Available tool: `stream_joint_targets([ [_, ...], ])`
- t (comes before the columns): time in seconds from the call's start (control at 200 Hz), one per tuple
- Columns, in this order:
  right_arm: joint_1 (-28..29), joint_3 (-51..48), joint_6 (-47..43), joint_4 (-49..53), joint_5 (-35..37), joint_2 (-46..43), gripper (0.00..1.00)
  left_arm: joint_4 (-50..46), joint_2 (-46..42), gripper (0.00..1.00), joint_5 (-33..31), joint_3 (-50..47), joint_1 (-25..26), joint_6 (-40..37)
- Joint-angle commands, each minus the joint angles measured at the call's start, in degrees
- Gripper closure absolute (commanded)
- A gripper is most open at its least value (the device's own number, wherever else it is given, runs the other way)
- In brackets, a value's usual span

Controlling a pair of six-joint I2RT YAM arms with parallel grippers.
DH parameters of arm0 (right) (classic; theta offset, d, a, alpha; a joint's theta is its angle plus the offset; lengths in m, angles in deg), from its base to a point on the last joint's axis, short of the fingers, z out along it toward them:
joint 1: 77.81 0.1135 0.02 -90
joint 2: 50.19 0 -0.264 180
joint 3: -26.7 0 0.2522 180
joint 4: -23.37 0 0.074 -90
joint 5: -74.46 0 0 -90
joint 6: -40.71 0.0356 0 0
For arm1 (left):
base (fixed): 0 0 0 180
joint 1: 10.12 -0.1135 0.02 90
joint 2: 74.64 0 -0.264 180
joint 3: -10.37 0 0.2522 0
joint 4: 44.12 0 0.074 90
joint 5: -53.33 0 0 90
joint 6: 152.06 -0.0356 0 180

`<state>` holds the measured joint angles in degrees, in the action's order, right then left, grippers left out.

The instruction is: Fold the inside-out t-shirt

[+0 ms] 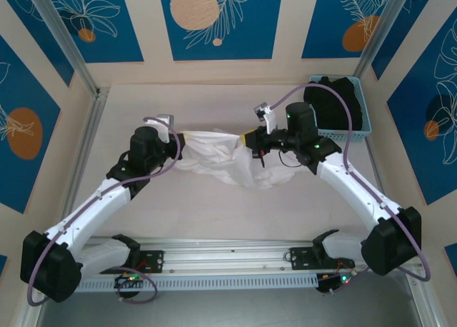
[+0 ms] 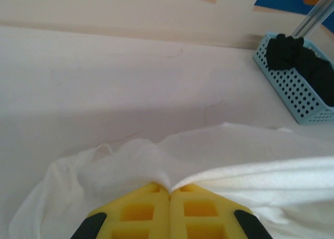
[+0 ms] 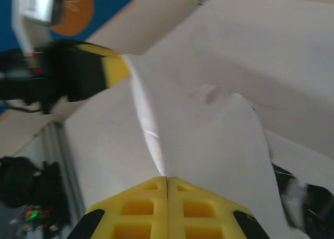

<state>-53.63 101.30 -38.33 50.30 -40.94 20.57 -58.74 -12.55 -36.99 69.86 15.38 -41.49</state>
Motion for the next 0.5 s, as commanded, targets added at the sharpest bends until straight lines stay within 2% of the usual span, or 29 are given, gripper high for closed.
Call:
stream_joint_targets([
  [0.0,-2.6,3.2,2.8,5.0,-12.2,-1.2,1.0,2.3,-0.8,1.0,-1.7,2.5,-0.5,-1.6],
  [0.1,-4.3,5.5,3.2,7.2,-14.5,-0.4,1.0,5.9,-2.2,1.0,2.5,2.4,-0.5,-1.5],
  [0.195,-3.5,7.9,1.2,11.5,-8.0,1.8,1.0,9.4,-2.9,1.0,7.0,1.8,-0.5,-0.6],
  [0.255,-2.2,8.6,-0.2,13.2,-4.5,3.9,1.0,10.8,-2.7,1.0,6.9,1.2,-0.6,-0.2],
  [0.305,-1.5,8.6,-0.7,13.7,-4.1,5.9,1.0,10.7,-2.0,1.0,4.3,0.8,-0.5,-0.6],
  [0.37,-1.0,7.6,-0.2,12.0,-5.6,8.3,1.0,9.6,0.4,1.0,-2.5,0.7,-0.6,-2.1],
  [0.495,0.5,5.8,3.7,5.4,-9.8,13.5,1.0,7.5,9.2,1.0,-13.6,2.2,-0.6,-5.1],
])
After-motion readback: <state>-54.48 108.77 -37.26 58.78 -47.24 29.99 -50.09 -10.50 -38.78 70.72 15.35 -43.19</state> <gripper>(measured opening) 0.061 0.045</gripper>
